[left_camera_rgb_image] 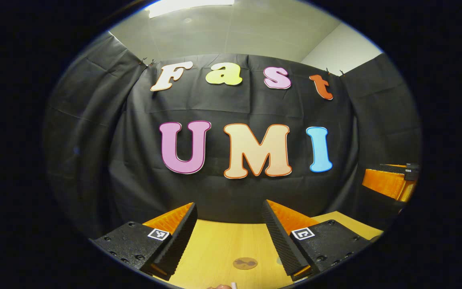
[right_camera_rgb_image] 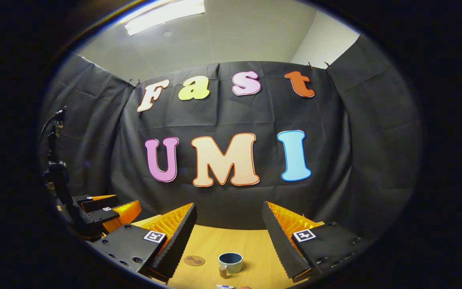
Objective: Put the toothbrush and toothpaste on the desktop into the cup, then pick up the cup and place it on the coaster on the desktop.
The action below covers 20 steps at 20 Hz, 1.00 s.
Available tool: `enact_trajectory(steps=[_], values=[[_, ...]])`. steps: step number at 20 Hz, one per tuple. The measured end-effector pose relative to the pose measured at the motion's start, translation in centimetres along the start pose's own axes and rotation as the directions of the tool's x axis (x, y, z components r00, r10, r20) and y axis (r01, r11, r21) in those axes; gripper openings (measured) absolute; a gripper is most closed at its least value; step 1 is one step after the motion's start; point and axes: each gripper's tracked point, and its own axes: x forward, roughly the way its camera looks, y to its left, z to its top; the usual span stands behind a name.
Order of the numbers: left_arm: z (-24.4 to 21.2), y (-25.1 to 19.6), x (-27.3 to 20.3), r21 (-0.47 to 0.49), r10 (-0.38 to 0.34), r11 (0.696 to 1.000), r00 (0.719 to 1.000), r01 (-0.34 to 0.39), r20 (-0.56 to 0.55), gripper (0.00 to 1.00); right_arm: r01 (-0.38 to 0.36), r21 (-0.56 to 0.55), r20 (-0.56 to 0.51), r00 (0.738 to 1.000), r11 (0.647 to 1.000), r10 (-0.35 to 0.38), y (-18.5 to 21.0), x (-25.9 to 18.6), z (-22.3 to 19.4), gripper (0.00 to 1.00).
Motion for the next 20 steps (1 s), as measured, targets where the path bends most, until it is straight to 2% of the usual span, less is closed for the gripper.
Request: enact_trajectory(steps=[5, 8, 10, 14, 16, 20], values=[[-0.4, 1.5, -0.2, 0.021, 0.031, 0.999, 0.999, -0.031, -0.014, 0.94, 0.018, -0.002, -0.084, 0.996, 1.000, -0.018, -0.8, 0.7, -3.3, 1.00], [-0.4, 2.4, -0.4, 0.025, 0.047, 0.999, 0.999, -0.047, -0.014, 0.94, 0.024, 0.003, -0.163, 0.986, 1.000, -0.023, -1.1, 0.9, -6.2, 0.96], [-0.5, 2.9, -0.5, 0.022, 0.055, 0.998, 0.998, -0.054, -0.018, 0.94, 0.014, 0.006, -0.248, 0.969, 1.000, -0.012, -0.9, 0.7, -9.3, 1.00], [-0.9, 3.6, -1.2, 0.027, 0.066, 0.997, 0.997, -0.065, -0.028, 0.94, 0.005, 0.002, -0.368, 0.930, 1.000, -0.004, -0.9, 0.0, -13.7, 1.00], [-1.0, 3.9, -1.5, 0.035, 0.067, 0.997, 0.997, -0.066, -0.031, 0.94, -0.006, 0.016, -0.454, 0.891, 1.000, 0.013, -0.4, -0.6, -16.9, 0.99], [-1.1, 4.5, -1.9, 0.039, 0.076, 0.996, 0.996, -0.075, -0.035, 0.94, -0.017, 0.022, -0.614, 0.789, 1.000, 0.027, 0.0, -2.4, -23.0, 1.00]])
